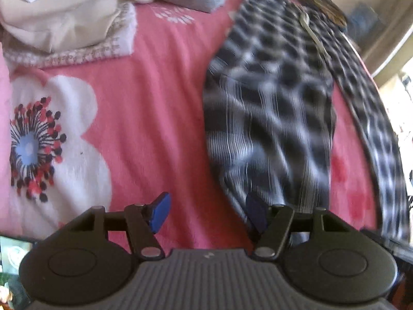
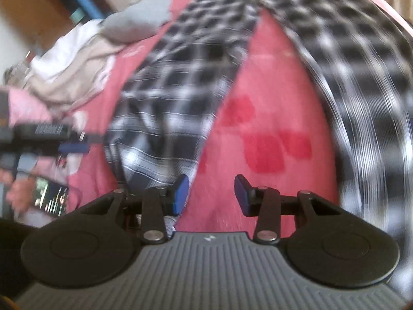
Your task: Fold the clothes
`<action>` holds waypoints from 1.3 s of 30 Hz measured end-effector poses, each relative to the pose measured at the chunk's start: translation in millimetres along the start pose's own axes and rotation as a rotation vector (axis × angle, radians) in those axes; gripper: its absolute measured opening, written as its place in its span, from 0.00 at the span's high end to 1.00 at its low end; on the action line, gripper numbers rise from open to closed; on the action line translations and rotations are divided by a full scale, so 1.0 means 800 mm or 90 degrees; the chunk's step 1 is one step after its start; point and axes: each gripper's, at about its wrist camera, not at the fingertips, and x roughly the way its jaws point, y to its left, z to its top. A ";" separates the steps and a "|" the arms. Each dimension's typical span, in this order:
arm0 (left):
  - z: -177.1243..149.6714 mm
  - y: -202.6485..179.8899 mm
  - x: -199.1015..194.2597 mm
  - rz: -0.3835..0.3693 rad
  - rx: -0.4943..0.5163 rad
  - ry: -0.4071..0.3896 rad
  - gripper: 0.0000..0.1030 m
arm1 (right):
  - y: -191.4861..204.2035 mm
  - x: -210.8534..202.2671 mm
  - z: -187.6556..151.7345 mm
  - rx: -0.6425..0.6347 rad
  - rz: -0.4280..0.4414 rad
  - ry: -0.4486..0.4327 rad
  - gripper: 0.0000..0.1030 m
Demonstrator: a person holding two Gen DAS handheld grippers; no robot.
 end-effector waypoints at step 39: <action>-0.023 0.011 0.023 -0.081 0.092 0.009 0.54 | 0.000 0.053 0.046 0.136 -0.054 -0.171 0.92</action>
